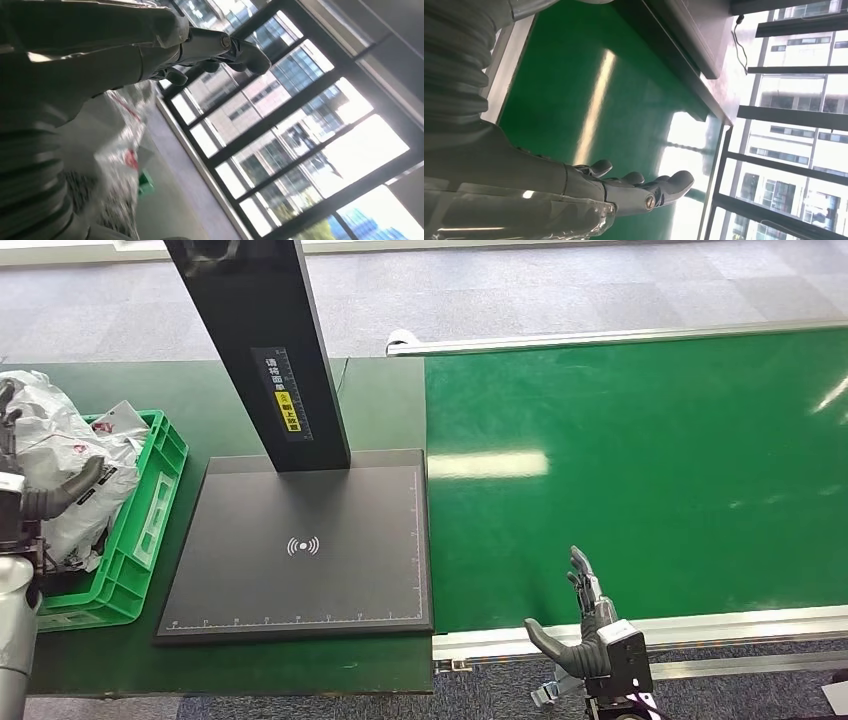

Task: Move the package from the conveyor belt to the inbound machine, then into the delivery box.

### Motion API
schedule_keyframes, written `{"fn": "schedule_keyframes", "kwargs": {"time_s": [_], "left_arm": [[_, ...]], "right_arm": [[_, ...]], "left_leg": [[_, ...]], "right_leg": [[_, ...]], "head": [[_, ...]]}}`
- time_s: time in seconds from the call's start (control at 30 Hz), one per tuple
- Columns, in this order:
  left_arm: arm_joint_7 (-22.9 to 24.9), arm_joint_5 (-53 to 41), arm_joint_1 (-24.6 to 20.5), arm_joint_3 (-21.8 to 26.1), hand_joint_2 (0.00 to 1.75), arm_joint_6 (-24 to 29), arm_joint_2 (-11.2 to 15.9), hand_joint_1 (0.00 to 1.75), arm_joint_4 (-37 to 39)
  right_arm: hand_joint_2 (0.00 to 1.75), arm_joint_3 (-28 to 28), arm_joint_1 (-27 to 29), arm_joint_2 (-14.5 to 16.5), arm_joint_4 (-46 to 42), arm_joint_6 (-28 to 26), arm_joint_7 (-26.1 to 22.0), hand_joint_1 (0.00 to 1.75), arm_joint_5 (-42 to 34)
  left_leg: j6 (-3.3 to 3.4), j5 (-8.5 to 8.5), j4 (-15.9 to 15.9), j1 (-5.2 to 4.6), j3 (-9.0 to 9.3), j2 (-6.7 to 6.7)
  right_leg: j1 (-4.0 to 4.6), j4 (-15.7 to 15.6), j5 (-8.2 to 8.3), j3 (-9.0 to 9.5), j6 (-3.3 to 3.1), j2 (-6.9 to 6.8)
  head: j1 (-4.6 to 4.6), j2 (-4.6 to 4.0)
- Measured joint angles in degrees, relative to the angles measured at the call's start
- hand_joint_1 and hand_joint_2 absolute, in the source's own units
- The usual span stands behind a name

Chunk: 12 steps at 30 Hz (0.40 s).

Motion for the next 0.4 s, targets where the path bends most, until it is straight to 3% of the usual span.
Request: {"fn": "schedule_keyframes", "kwargs": {"time_s": [0.27, 0.4], "left_arm": [[-0.69, 4.85, 12.01, -10.46, 1.75, -4.14, -9.55, 0.0, -16.85], [-0.53, 5.36, 14.84, -13.19, 1.75, -4.7, -11.86, 0.0, -20.45]], "right_arm": [[1.75, -0.36, -0.03, 0.96, -0.64, 1.3, 1.49, 0.0, 1.66], [1.75, -0.36, -0.1, 1.28, -0.84, 1.85, 1.78, 0.0, 1.99]], "left_leg": [[0.05, -0.08, 0.0, -0.05, -0.01, -0.03], [0.06, -0.08, 0.0, -0.05, 0.0, -0.07]], "right_leg": [[-0.05, -0.01, -0.01, 0.01, 0.02, -0.01], [-0.04, -0.01, -0.02, 0.01, 0.02, -0.02]], "head": [[0.01, 0.0], [-0.01, 0.0]]}}
